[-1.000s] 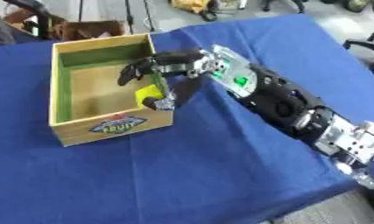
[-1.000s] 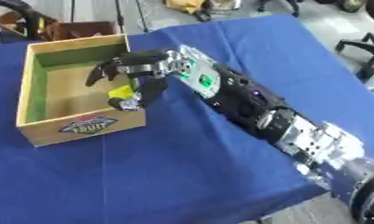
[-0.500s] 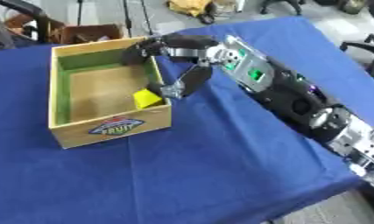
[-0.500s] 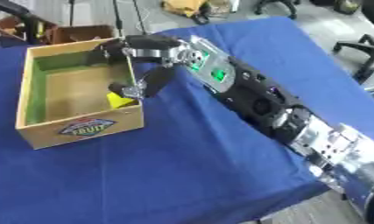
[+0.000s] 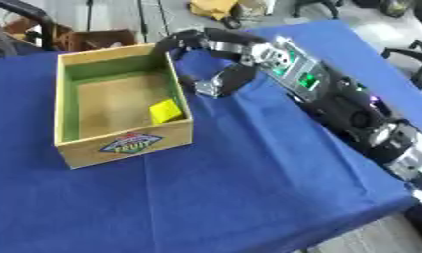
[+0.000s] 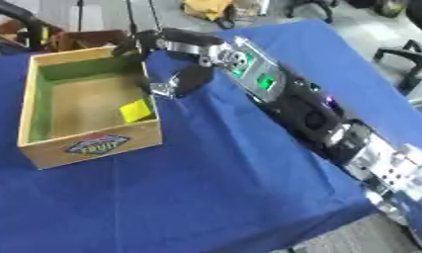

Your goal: Pick up objects on the table and place them in the box.

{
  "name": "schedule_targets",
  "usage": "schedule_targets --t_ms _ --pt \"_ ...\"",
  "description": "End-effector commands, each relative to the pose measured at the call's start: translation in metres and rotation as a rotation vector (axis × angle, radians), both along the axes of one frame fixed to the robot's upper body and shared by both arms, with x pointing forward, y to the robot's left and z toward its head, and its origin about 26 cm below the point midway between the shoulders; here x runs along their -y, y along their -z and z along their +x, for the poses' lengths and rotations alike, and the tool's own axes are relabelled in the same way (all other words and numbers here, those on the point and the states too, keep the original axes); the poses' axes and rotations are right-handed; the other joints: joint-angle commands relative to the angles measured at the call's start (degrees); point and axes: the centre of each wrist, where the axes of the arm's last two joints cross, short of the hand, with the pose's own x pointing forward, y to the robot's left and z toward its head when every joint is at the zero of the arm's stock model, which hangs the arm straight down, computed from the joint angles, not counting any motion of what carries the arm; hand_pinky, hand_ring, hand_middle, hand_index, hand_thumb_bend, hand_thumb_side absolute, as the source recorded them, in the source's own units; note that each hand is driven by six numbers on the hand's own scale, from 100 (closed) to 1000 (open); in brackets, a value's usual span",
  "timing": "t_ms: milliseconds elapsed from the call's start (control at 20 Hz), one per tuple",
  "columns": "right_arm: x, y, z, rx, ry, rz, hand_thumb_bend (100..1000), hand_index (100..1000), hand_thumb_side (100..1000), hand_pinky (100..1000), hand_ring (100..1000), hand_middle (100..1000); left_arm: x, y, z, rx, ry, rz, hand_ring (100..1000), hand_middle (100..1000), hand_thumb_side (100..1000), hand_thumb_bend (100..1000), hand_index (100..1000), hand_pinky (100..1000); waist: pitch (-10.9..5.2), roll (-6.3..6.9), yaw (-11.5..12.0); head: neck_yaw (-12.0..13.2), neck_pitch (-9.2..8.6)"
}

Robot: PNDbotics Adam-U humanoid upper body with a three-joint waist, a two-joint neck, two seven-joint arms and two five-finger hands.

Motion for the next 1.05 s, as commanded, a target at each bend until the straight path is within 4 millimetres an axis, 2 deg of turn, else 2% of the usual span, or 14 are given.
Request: schedule_targets --t_ms 50,600,1050 --pt "0.012 -0.017 -0.005 0.028 0.033 0.009 100 942 601 816 996 892 -0.004 -0.005 0.000 0.020 -0.014 0.010 712 377 923 376 449 469 -1.13 0.08 -0.26 0.47 0.26" --pt "0.030 -0.004 -0.007 -0.084 0.120 0.136 100 932 655 822 1000 885 -0.005 -0.005 0.000 0.019 -0.019 0.010 714 377 924 372 450 469 -1.14 0.13 -1.57 1.13 0.30" --pt "0.035 -0.003 -0.007 -0.133 0.142 0.191 100 931 682 826 1000 886 -0.006 -0.005 0.000 0.020 -0.027 0.008 715 377 923 368 450 468 -1.35 0.06 -1.48 1.59 0.16"
